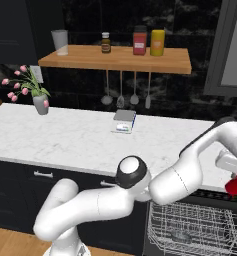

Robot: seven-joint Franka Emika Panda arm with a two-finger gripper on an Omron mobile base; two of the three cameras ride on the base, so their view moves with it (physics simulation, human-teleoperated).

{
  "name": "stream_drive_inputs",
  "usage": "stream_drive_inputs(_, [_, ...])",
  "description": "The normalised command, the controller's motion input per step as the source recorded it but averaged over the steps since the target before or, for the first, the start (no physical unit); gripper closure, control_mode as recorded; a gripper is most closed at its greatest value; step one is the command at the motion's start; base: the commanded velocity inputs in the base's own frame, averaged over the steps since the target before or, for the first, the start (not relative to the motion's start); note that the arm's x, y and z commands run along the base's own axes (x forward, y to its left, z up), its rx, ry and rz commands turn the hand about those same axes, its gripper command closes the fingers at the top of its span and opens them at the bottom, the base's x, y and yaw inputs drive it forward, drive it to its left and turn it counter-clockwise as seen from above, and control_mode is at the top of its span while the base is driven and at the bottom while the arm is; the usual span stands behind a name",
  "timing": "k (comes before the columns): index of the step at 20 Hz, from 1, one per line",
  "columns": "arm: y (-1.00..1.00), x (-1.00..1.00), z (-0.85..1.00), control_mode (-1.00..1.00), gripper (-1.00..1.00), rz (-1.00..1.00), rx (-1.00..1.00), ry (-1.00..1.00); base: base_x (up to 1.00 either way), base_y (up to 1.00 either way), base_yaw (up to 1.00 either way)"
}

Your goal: Pick up the cup and bowl from the counter, place them in the dishwasher, and close the dishwasher door.

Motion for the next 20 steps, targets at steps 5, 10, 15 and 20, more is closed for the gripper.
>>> stream_drive_inputs(5, [0.0, -1.0, -0.53, -1.0, 1.0, 0.39, -0.12, -0.07, 0.0, 0.0, 0.0])
stream_drive_inputs(10, [0.03, -0.57, -0.69, -1.0, 1.0, 0.46, -0.21, 0.22, 0.0, 0.0, 0.0])
stream_drive_inputs(15, [0.06, -0.08, -0.73, -1.0, 1.0, 0.31, -0.1, 0.13, 0.0, 0.0, 0.0])
stream_drive_inputs(20, [0.17, 0.0, -0.8, -1.0, 1.0, 0.06, 0.1, 0.0, 0.0, 0.0, 0.0])
